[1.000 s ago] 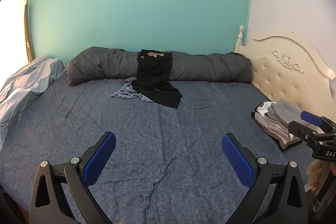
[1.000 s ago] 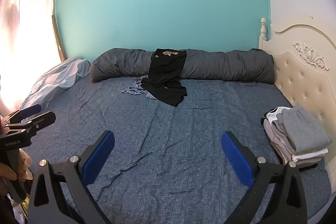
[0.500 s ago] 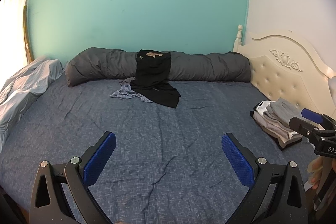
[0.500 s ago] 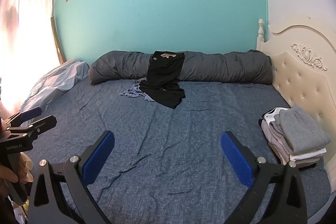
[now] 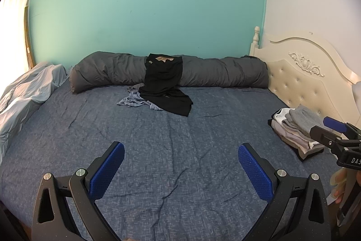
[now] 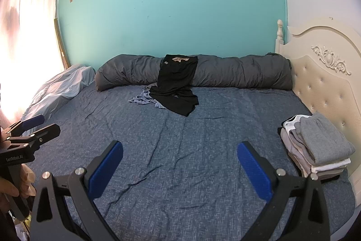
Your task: Fold clothes
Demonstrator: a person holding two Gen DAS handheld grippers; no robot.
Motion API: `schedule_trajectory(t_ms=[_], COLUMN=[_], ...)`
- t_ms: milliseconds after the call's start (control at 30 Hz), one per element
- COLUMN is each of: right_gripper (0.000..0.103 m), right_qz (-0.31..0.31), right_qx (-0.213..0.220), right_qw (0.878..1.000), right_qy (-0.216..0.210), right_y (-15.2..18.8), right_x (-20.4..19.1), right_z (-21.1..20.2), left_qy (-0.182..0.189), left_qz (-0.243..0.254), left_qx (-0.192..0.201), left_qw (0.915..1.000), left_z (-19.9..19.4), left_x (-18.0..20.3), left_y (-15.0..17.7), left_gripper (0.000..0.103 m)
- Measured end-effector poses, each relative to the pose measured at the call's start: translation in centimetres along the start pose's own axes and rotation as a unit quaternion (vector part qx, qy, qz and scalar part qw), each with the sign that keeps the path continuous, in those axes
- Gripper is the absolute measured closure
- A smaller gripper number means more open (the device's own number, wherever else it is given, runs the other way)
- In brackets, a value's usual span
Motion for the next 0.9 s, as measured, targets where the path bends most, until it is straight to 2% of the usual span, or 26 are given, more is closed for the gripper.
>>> schedule_trajectory(t_ms=[900], right_gripper=[0.001], right_qz=[0.001], right_qx=[-0.003], right_qw=[1.0], right_qy=[-0.001], right_y=[0.28], right_x=[0.04], right_z=[0.14], left_qy=[-0.005], left_qz=[-0.011], left_qx=[-0.006], left_qw=[0.9999], left_z=[-0.45], left_x=[-0.38], left_y=[-0.9], left_gripper=[0.0])
Point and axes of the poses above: each gripper's, at about its wrist camera, not at the fingertips, and z roughly the way its jaws point, x to its right, y to its underside, the point moved 8 cm from there along z, roughly the way its jaws point, and after that the axes turned 12 degrees about -x, right-handed, at the moved point
